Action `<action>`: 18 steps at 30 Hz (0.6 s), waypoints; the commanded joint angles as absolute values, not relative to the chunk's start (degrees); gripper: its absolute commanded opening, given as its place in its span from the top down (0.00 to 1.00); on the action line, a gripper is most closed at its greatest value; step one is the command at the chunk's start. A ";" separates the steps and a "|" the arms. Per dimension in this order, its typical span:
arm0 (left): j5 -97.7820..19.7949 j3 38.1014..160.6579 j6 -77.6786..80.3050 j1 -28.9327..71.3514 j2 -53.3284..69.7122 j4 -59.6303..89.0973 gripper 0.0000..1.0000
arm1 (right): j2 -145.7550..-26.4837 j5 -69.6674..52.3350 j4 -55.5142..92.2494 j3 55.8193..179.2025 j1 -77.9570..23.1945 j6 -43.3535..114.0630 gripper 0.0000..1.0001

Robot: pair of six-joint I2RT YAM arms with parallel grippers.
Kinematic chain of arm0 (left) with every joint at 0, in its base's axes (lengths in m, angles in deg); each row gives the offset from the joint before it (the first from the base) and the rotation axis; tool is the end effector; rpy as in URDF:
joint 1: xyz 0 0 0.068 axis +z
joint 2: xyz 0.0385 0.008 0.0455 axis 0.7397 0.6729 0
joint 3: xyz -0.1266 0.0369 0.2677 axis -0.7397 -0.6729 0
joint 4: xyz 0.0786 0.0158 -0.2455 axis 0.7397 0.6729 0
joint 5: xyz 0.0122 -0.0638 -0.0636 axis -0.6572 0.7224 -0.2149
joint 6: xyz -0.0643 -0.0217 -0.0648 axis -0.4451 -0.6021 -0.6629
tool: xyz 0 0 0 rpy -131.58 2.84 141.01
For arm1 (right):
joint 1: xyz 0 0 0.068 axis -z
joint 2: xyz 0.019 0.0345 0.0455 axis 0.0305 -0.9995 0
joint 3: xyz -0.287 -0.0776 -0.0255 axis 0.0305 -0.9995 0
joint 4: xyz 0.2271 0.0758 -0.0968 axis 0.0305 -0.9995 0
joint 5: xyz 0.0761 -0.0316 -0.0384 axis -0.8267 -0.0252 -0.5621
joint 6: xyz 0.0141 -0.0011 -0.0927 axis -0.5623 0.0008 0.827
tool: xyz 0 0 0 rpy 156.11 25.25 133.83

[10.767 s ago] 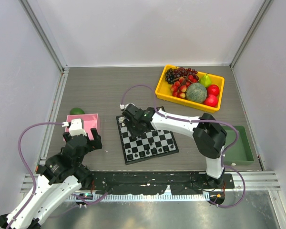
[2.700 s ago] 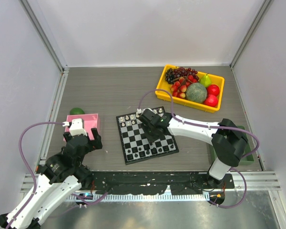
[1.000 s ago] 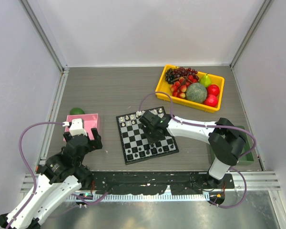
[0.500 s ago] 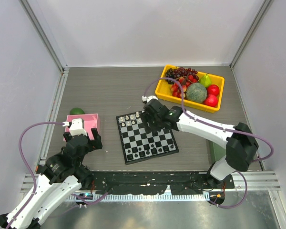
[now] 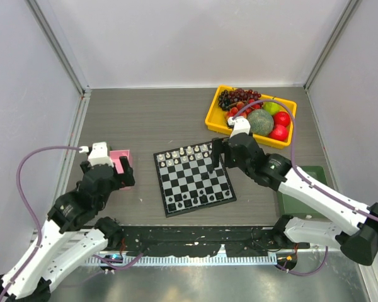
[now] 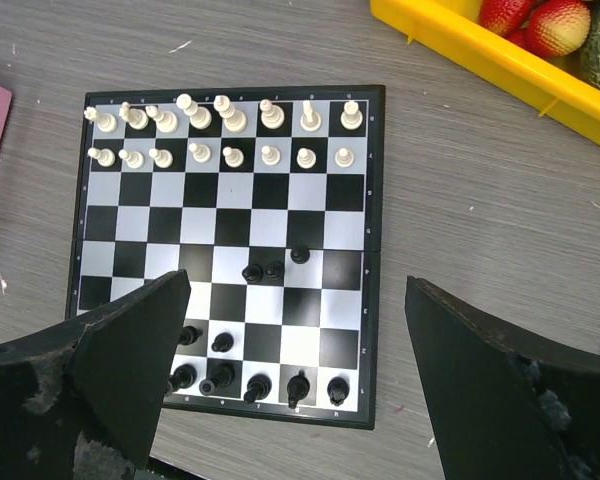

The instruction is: Set up the chess pieces on the board

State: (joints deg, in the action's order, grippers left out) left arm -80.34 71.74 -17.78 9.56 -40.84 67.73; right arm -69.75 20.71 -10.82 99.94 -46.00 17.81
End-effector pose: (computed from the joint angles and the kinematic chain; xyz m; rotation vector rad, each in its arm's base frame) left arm 0.1013 -0.0209 0.2963 -0.1948 2.0342 -0.1279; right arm 0.2018 0.1756 0.3171 -0.2327 2.1586 0.3065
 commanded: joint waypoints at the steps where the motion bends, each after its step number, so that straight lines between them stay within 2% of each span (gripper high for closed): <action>1: -77.76 78.88 -15.67 11.49 -29.98 70.61 0.01 | -65.42 21.48 -5.29 97.34 -45.54 18.26 0.04; 4: -73.55 84.23 -14.80 13.25 -22.59 73.78 0.01 | -66.12 22.00 -10.12 98.56 -45.45 19.58 0.05; 9: -75.73 95.31 -15.07 13.26 -16.15 79.94 0.01 | -67.44 20.26 -13.73 97.87 -45.10 19.93 0.04; 18: -77.30 86.81 -8.29 13.34 -23.62 76.42 0.01 | -70.25 15.07 -12.68 96.80 -43.43 20.55 0.04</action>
State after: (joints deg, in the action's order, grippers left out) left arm -76.12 89.23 -11.44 12.97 -21.70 76.21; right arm -68.59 17.76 -13.44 96.40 -44.01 19.58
